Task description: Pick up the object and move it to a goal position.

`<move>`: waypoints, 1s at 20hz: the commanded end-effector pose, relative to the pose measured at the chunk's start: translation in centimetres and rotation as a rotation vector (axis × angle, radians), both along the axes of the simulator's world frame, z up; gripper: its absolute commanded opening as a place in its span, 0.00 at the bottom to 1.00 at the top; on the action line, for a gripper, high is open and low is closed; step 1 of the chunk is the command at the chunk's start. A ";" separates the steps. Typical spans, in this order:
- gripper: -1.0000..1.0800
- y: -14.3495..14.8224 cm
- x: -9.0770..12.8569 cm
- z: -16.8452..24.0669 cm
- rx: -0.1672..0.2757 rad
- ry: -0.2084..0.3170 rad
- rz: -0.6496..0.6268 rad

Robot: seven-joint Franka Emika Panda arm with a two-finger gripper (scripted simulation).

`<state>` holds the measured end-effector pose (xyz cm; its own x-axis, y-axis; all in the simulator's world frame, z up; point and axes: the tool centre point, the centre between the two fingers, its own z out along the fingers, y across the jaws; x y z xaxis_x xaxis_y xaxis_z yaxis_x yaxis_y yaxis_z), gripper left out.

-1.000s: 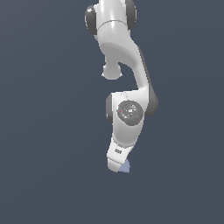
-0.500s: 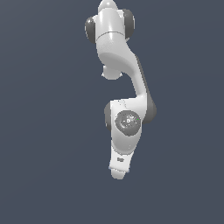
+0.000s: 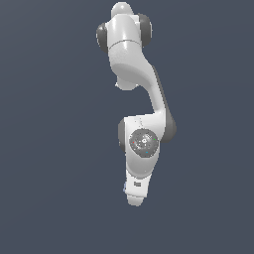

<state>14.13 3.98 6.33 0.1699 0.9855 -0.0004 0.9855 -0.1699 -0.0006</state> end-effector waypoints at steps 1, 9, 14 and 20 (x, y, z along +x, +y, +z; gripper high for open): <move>0.96 0.0 0.0 0.0 0.000 0.000 0.000; 0.96 0.0 -0.1 -3.0 0.000 -0.001 0.003; 0.96 0.0 -0.1 -5.0 0.000 -0.001 0.005; 0.00 0.0 0.0 -5.0 0.000 -0.001 0.004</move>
